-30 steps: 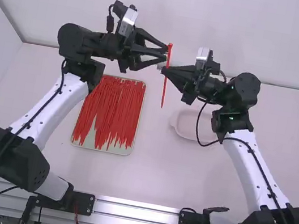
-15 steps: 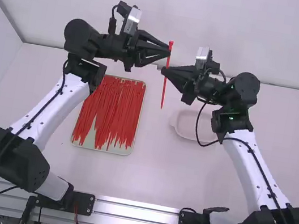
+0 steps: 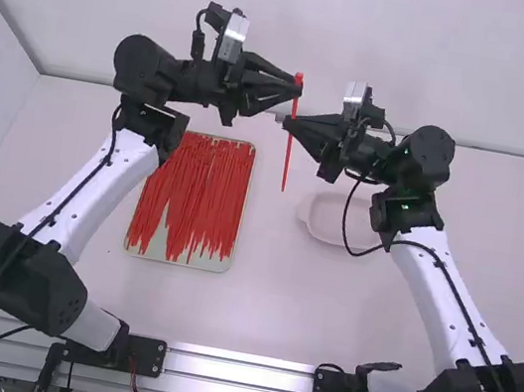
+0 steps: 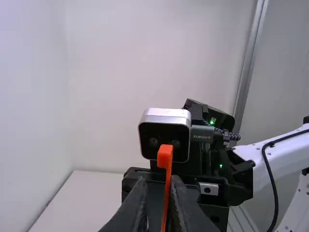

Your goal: Fasten the cable tie

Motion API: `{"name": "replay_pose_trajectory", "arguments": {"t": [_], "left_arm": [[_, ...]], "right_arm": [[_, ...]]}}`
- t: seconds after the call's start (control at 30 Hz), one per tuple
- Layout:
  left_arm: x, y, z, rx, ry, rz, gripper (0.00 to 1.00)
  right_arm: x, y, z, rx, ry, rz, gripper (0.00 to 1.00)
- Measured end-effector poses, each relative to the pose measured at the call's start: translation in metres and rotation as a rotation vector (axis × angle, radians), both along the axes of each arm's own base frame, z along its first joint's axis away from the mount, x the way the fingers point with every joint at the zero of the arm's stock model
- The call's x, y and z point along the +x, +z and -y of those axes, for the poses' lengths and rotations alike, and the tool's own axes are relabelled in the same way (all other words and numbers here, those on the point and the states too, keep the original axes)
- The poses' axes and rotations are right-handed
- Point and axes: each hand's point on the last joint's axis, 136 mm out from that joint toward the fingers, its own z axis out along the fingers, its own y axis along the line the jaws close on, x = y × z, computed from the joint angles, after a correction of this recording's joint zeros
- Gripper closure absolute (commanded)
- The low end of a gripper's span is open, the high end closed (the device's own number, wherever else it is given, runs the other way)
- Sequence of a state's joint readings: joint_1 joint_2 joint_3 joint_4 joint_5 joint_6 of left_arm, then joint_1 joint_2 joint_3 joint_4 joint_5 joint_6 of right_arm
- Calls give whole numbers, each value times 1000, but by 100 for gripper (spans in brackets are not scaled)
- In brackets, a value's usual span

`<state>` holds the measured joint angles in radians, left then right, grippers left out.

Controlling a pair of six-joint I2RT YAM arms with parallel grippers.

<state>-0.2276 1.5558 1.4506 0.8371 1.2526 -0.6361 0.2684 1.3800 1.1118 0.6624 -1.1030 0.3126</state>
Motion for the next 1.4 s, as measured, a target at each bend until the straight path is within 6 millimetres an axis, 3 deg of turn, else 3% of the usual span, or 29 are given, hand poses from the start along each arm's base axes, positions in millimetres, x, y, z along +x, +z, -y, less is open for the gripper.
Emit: {"name": "replay_pose_trajectory", "arguments": {"t": [0.33, 0.37, 0.4, 0.43, 0.47, 0.5, 0.57, 0.97, 1.13, 1.4], "left_arm": [[0, 0, 0, -1, 0, 4, 98], [0, 0, 0, -1, 0, 4, 98], [0, 0, 0, -1, 1, 4, 98], [0, 0, 0, -1, 1, 1, 98], [0, 0, 0, -1, 1, -1, 98], [1, 0, 0, -1, 2, -3, 98], [3, 0, -1, -3, 10, -9, 98], [30, 4, -36, -37, 125, -94, 98], [45, -1, -42, -47, 177, -160, 98], [86, -17, -56, -8, 386, -297, 98]], "right_arm": [[0, 0, 0, 0, -3, 1, 100], [0, 0, 0, 0, -2, 0, 97], [0, 0, 0, 1, -2, -2, 76], [0, 0, 0, 1, -2, -5, 49], [0, 0, 0, 1, -1, -7, 31], [0, 0, 0, 2, -1, -10, 27], [1, 0, 0, 6, 1, -32, 1], [6, -15, 20, -32, 16, -126, 1], [4, -18, 21, -44, 26, -116, 1], [21, -16, 25, -31, -75, -76, 1]]}}
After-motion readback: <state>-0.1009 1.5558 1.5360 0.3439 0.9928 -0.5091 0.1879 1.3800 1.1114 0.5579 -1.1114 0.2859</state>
